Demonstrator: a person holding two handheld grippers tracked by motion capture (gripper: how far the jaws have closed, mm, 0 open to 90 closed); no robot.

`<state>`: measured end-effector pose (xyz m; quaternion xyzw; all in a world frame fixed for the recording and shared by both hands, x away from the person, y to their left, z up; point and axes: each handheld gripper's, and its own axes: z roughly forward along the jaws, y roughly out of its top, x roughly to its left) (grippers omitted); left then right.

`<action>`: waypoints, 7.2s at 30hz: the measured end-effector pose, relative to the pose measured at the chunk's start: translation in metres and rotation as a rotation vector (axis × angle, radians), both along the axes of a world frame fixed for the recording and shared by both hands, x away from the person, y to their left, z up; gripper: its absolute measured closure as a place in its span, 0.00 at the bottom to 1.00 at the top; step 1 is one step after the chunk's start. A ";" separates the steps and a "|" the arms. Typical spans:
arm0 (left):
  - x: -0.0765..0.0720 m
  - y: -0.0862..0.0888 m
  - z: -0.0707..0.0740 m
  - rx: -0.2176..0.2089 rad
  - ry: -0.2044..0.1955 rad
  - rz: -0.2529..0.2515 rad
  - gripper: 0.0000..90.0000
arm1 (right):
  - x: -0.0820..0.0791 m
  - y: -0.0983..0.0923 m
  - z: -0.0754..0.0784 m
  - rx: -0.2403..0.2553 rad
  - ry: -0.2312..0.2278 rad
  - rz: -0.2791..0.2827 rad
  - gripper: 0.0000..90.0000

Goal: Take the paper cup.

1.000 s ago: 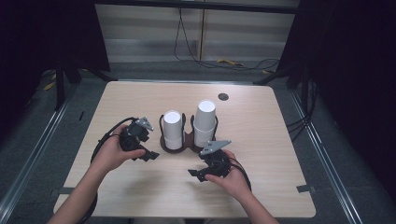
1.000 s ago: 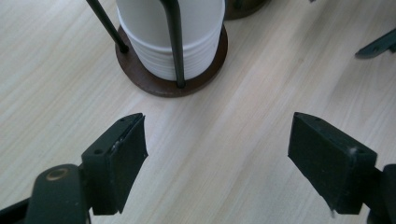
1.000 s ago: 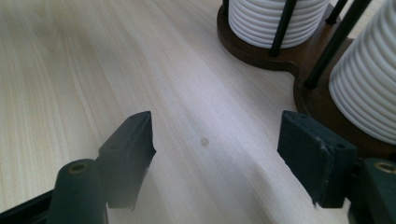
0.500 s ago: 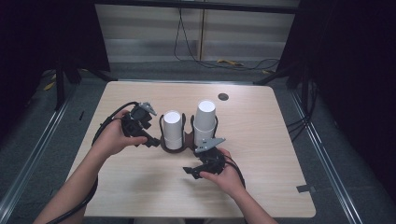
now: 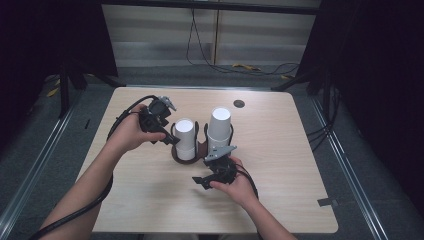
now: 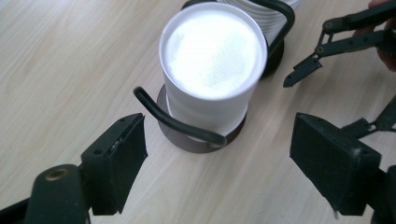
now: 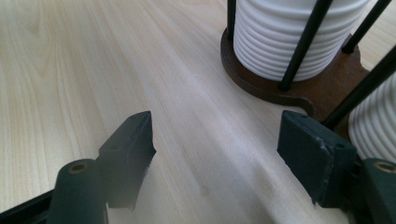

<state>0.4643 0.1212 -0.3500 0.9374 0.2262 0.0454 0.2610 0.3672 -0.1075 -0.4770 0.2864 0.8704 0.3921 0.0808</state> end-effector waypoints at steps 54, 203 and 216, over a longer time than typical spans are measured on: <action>0.028 -0.030 -0.015 0.073 0.029 -0.004 0.20 | 0.026 0.042 0.004 0.050 -0.045 0.013 0.26; 0.034 -0.033 0.073 0.079 0.140 0.035 0.37 | 0.021 0.043 -0.005 0.052 -0.038 0.016 0.24; 0.021 -0.024 0.083 0.080 0.130 0.022 0.37 | 0.013 0.038 -0.003 0.064 -0.022 0.037 0.18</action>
